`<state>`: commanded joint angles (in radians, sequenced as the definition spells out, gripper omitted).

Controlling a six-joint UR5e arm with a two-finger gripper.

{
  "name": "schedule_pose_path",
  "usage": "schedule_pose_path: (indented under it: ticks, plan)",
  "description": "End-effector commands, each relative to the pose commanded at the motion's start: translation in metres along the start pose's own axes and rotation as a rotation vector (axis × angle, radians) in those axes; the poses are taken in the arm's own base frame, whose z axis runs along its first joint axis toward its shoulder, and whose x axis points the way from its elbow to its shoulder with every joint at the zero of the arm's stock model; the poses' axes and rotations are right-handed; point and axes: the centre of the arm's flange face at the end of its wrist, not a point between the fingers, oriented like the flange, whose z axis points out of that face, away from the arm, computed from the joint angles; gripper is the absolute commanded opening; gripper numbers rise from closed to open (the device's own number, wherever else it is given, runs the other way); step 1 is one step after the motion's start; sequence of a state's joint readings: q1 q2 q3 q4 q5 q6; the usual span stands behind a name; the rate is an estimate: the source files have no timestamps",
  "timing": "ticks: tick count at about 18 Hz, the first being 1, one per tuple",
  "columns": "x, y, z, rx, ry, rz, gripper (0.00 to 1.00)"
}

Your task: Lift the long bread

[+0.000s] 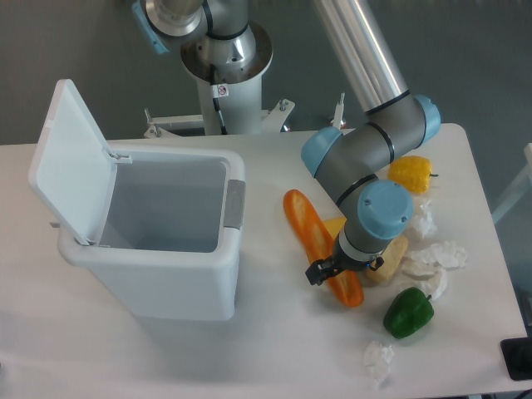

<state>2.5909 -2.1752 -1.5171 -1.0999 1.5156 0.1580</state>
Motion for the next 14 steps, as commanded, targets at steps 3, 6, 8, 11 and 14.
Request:
schedule_pose_path:
  ticks: [3,6,8,11,14]
  plan:
    - [0.0,-0.0003,0.002,-0.003,0.002,0.0,0.85]
    - [-0.0007,-0.0004,0.0019,-0.002,0.005,-0.003,0.67]
    - [-0.0009,-0.0004,0.0019,-0.002,0.004,-0.003,0.62]
    - [-0.0044,-0.0006,-0.0009,0.002,0.008,-0.009,0.04]
    - [-0.0044,-0.0002,-0.0039,0.006,0.006,-0.009,0.03]
